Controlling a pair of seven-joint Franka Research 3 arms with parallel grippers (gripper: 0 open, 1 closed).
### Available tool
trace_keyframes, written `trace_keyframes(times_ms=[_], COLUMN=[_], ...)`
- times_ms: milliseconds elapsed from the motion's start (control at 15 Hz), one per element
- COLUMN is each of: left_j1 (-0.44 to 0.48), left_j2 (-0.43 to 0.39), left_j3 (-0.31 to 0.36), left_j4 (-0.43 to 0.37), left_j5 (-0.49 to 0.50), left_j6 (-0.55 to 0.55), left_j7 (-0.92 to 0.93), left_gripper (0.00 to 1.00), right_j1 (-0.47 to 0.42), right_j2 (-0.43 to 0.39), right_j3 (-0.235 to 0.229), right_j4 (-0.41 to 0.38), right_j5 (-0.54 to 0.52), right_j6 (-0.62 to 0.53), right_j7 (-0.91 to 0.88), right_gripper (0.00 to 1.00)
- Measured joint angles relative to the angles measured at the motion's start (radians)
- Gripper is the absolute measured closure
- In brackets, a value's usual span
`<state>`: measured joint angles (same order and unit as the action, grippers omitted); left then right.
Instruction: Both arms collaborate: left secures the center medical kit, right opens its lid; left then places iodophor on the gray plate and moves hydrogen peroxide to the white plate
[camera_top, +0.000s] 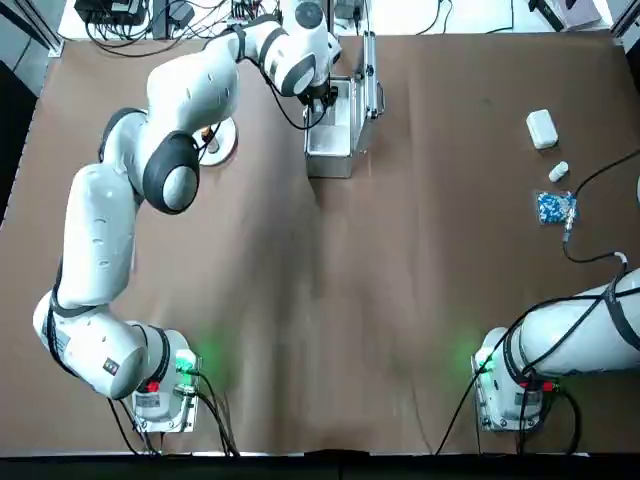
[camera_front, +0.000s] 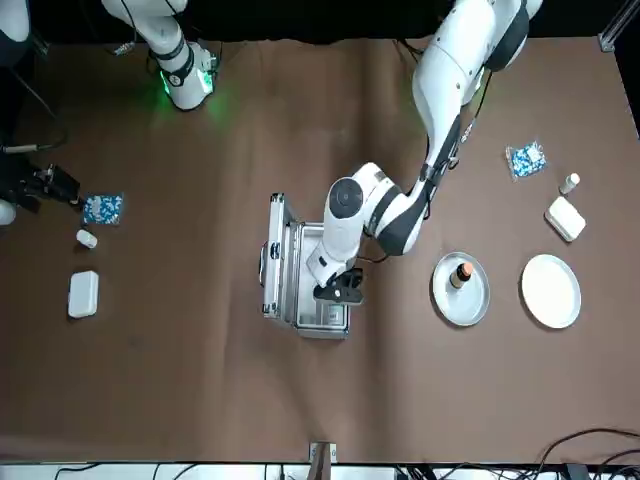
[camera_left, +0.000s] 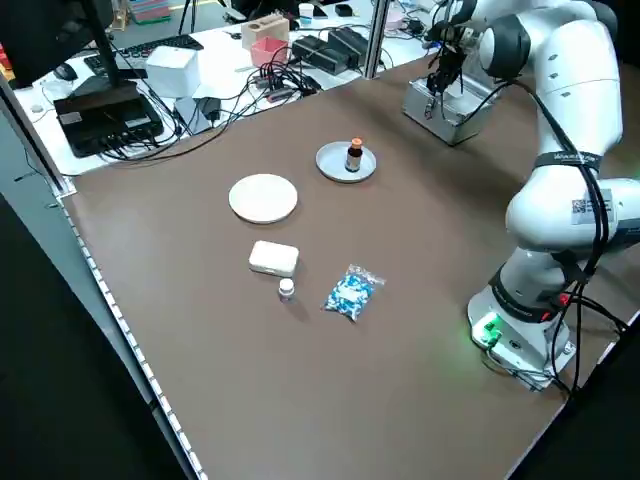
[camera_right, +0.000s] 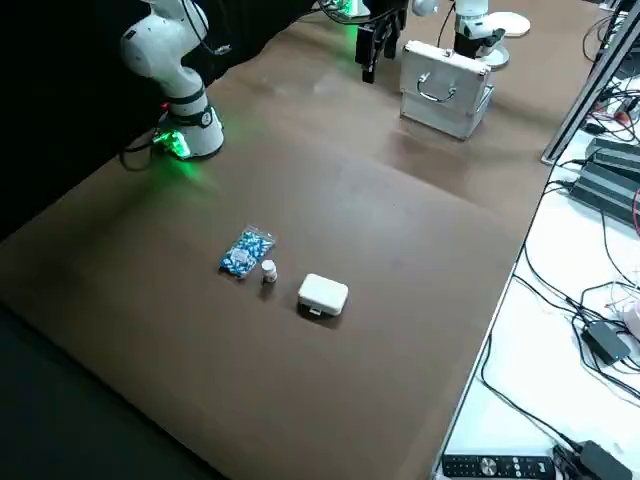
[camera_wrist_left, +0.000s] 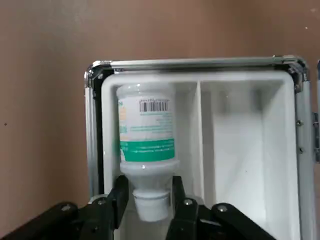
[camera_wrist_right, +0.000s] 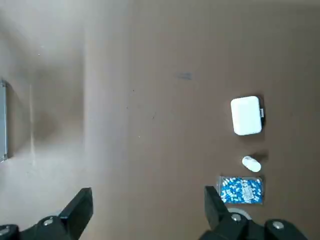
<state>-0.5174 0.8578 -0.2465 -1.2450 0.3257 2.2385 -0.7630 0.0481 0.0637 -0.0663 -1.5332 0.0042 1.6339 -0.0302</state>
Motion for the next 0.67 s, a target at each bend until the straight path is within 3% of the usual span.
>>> trace_keyframes(times_ms=[333, 667], left_j1=[-0.006, -0.006], left_j2=[0.000, 0.000], left_j3=[0.004, 0.000], left_j4=[0.002, 0.007], left_j5=[0.000, -0.001], left_j6=[0.000, -0.001], left_j7=[-0.003, -0.016], left_gripper=[0.67, 0.67], right_j1=[-0.001, -0.005], right_j2=[0.001, 0.001], right_j3=[-0.001, -0.002], right_j4=[0.000, 0.000], right_j5=[0.000, 0.000], right_j6=[0.004, 0.004], right_j7=[0.000, 0.000], right_gripper=[0.01, 0.01])
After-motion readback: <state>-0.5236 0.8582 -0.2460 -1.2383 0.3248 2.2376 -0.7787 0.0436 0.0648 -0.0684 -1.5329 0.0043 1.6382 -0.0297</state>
